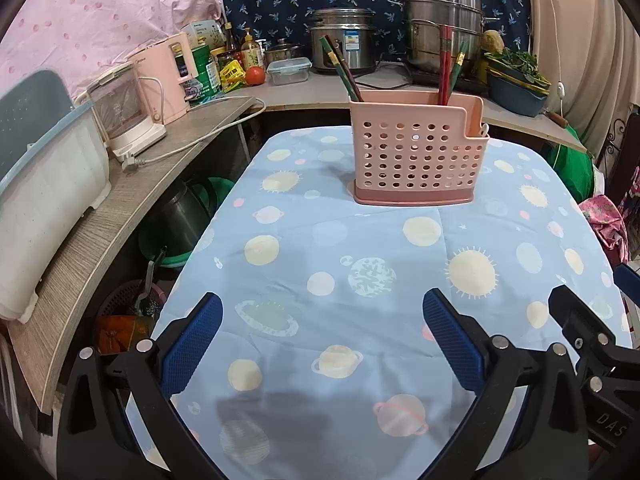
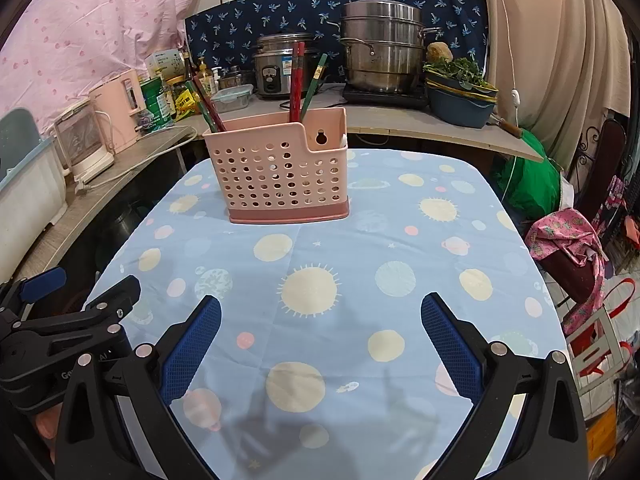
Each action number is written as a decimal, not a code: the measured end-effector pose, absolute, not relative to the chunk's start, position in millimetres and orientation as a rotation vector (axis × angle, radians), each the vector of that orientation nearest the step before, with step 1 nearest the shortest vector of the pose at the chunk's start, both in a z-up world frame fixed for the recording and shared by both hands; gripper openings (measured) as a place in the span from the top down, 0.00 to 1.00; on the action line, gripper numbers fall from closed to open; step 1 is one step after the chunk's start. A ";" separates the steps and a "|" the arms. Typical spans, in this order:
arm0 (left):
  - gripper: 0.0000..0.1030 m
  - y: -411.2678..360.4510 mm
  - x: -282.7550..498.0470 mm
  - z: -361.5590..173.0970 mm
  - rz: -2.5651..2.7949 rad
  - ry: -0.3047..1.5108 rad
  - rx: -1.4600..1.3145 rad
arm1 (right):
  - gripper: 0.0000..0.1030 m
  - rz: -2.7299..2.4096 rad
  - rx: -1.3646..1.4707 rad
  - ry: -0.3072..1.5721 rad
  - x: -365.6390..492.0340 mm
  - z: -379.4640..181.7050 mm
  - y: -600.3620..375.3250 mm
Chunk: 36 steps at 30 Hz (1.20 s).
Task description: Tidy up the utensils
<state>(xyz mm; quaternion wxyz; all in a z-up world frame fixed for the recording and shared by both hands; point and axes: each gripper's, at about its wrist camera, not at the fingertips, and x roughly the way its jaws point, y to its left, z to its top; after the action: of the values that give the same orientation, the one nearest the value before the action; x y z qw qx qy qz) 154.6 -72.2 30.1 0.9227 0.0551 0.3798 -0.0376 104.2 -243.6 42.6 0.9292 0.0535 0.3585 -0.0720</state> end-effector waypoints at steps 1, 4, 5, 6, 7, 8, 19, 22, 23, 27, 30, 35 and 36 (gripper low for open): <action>0.07 -71.1 154.3 30.4 -0.077 0.776 0.109 | 0.06 -0.149 0.110 0.735 104.5 42.1 -243.8; 0.07 -69.7 155.2 31.9 -0.069 0.766 0.108 | 0.06 -0.151 0.110 0.737 105.1 41.5 -244.2; 0.07 -69.2 154.9 32.3 -0.061 0.757 0.107 | 0.06 -0.150 0.111 0.738 105.4 41.2 -244.2; 0.07 -69.3 154.9 32.6 -0.058 0.753 0.110 | 0.06 -0.150 0.111 0.739 105.5 41.1 -244.0; 0.07 -69.5 155.1 32.9 -0.061 0.752 0.112 | 0.06 -0.150 0.109 0.739 106.2 41.6 -244.9; 0.07 -69.8 155.5 33.0 -0.061 0.753 0.113 | 0.06 -0.149 0.108 0.739 106.6 41.6 -244.6; 0.07 -70.9 157.4 32.5 -0.061 0.753 0.113 | 0.06 -0.149 0.108 0.738 107.4 41.3 -244.5; 0.07 -71.5 157.9 32.2 -0.063 0.754 0.114 | 0.06 -0.149 0.106 0.739 107.7 41.3 -244.2; 0.07 -71.3 157.9 32.2 -0.063 0.754 0.113 | 0.06 -0.149 0.108 0.738 107.5 41.5 -244.6; 0.07 -71.3 157.9 32.3 -0.063 0.754 0.112 | 0.06 -0.150 0.109 0.740 107.9 41.2 -244.6; 0.07 -71.3 157.9 32.2 -0.062 0.755 0.113 | 0.06 -0.150 0.109 0.740 109.0 40.9 -245.1; 0.07 -71.1 158.3 31.9 -0.062 0.758 0.111 | 0.06 -0.152 0.108 0.739 108.7 40.8 -245.1; 0.07 -71.1 158.2 31.9 -0.062 0.757 0.111 | 0.06 -0.152 0.109 0.739 108.6 41.0 -245.4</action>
<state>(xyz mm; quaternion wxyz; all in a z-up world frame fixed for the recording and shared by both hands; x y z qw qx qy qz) 158.2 -71.1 31.9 0.9272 0.0543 0.3694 -0.0302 108.6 -245.4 41.0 0.9282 0.0533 0.3607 -0.0740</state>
